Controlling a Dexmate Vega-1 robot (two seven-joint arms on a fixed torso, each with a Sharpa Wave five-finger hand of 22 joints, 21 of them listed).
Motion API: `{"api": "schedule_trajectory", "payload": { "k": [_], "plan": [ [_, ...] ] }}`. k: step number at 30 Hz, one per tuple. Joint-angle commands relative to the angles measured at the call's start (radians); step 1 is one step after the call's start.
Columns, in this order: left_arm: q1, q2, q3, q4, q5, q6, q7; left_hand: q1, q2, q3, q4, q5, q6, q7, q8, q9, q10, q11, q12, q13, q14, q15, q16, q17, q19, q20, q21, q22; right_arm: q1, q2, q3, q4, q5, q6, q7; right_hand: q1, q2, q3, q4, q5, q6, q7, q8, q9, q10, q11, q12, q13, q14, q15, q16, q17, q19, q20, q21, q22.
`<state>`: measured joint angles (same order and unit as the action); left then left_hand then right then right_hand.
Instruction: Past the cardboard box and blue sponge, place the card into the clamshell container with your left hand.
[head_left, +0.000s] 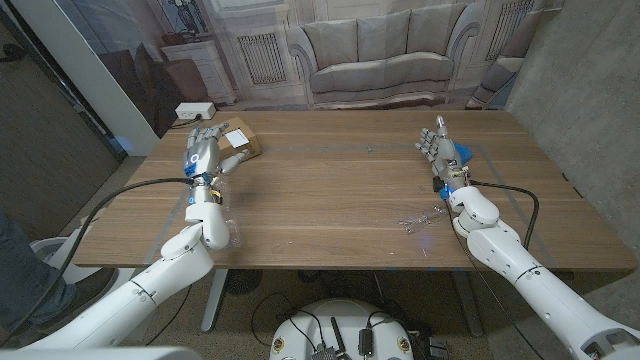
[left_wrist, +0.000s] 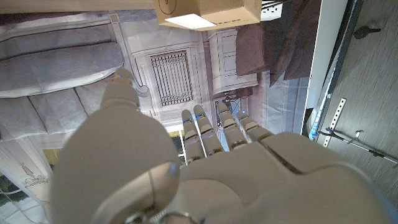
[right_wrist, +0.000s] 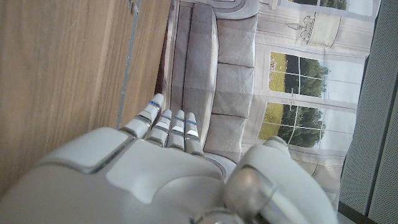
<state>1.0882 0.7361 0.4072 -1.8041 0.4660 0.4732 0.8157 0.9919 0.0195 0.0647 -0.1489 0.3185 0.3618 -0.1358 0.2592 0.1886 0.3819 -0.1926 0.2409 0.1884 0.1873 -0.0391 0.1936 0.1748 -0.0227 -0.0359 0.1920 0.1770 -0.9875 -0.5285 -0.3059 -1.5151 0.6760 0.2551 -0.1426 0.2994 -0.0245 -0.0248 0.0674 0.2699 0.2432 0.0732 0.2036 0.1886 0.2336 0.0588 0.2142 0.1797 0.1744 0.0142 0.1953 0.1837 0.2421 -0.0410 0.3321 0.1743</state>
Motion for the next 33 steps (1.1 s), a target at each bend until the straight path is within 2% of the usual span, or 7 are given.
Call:
{"api": "schedule_trajectory", "payload": {
  "k": [1, 14, 19, 27, 29, 31, 33],
  "plan": [
    [-0.022, 0.023, 0.038, -0.048, 0.049, 0.13, -0.048, 0.012, -0.003, 0.002, 0.0, -0.004, 0.011, 0.004, 0.001, 0.003, 0.004, -0.001, 0.0, 0.003, 0.006, -0.109, 0.001, 0.002, -0.012, -0.023, -0.003, 0.003, -0.017, -0.001, 0.011, -0.005, 0.009, 0.02, 0.006, 0.001, 0.007, -0.006, 0.004, -0.001, 0.01, 0.002, -0.002, 0.001, 0.005, 0.002, 0.0, 0.004, 0.007, -0.001, -0.001, 0.003, 0.006, -0.024, -0.002, 0.005],
    [-0.095, 0.027, 0.103, -0.048, 0.098, 0.246, -0.123, 0.036, -0.003, 0.005, -0.002, -0.005, 0.004, 0.001, -0.011, 0.004, 0.002, -0.004, -0.011, 0.003, -0.01, -0.106, -0.006, 0.001, -0.039, -0.011, -0.007, 0.002, -0.049, -0.009, 0.031, -0.027, 0.022, 0.029, -0.003, 0.001, 0.008, -0.007, 0.004, -0.003, 0.011, 0.002, -0.002, 0.002, 0.006, 0.002, 0.0, 0.004, 0.009, -0.001, -0.001, 0.003, 0.007, -0.022, -0.006, 0.006],
    [-0.121, 0.019, 0.131, -0.034, 0.126, 0.285, -0.126, 0.043, -0.006, 0.004, 0.0, -0.007, 0.011, -0.008, -0.014, 0.004, 0.006, -0.017, -0.016, 0.004, -0.017, -0.105, -0.007, 0.002, -0.056, 0.015, -0.008, 0.002, -0.062, -0.015, 0.041, -0.044, 0.027, 0.039, -0.001, 0.001, 0.008, -0.008, 0.004, -0.003, 0.012, 0.002, -0.002, 0.002, 0.007, 0.002, 0.0, 0.004, 0.009, -0.001, -0.001, 0.003, 0.008, -0.022, -0.008, 0.006],
    [-0.158, 0.005, 0.172, -0.001, 0.161, 0.332, -0.131, 0.043, -0.009, 0.0, 0.005, -0.009, 0.025, -0.017, -0.013, 0.004, 0.015, -0.02, -0.018, 0.004, -0.018, -0.107, -0.006, 0.002, -0.069, 0.023, -0.008, 0.002, -0.09, -0.03, 0.066, -0.077, 0.042, 0.055, 0.005, 0.0, 0.009, -0.009, 0.004, -0.004, 0.013, 0.002, -0.002, 0.002, 0.008, 0.002, 0.0, 0.004, 0.01, -0.001, -0.001, 0.003, 0.009, -0.022, -0.011, 0.006],
    [-0.164, 0.0, 0.181, 0.012, 0.167, 0.336, -0.124, 0.044, -0.009, -0.001, 0.007, -0.009, 0.029, -0.02, -0.014, 0.004, 0.022, -0.022, -0.018, 0.004, -0.02, -0.106, -0.006, 0.002, -0.077, 0.043, -0.008, 0.002, -0.1, -0.039, 0.073, -0.09, 0.04, 0.056, 0.004, 0.0, 0.009, -0.009, 0.004, -0.004, 0.014, 0.003, -0.002, 0.002, 0.008, 0.002, 0.0, 0.004, 0.01, -0.002, -0.001, 0.003, 0.009, -0.022, -0.011, 0.006],
    [-0.168, -0.008, 0.187, 0.025, 0.172, 0.339, -0.111, 0.05, -0.007, -0.002, 0.012, -0.011, 0.042, -0.025, -0.016, 0.005, 0.035, -0.022, -0.021, 0.005, -0.021, -0.098, -0.005, 0.003, -0.081, 0.106, -0.003, 0.002, -0.111, -0.043, 0.082, -0.104, 0.044, 0.055, -0.005, 0.0, 0.009, -0.01, 0.004, -0.004, 0.014, 0.002, -0.002, 0.002, 0.01, 0.002, 0.0, 0.004, 0.011, -0.001, -0.001, 0.003, 0.01, -0.021, -0.012, 0.006],
    [-0.172, -0.023, 0.193, 0.047, 0.181, 0.344, -0.082, 0.055, -0.003, -0.002, 0.015, -0.014, 0.056, -0.02, -0.017, 0.004, 0.05, -0.019, -0.022, 0.004, -0.018, -0.07, -0.002, 0.005, -0.092, 0.155, -0.004, 0.002, -0.121, -0.043, 0.092, -0.113, 0.047, 0.061, -0.011, 0.0, 0.01, -0.01, 0.005, -0.004, 0.014, 0.002, -0.002, 0.002, 0.011, 0.003, 0.001, 0.004, 0.01, -0.001, -0.001, 0.003, 0.01, -0.021, -0.012, 0.006]
  ]
}}
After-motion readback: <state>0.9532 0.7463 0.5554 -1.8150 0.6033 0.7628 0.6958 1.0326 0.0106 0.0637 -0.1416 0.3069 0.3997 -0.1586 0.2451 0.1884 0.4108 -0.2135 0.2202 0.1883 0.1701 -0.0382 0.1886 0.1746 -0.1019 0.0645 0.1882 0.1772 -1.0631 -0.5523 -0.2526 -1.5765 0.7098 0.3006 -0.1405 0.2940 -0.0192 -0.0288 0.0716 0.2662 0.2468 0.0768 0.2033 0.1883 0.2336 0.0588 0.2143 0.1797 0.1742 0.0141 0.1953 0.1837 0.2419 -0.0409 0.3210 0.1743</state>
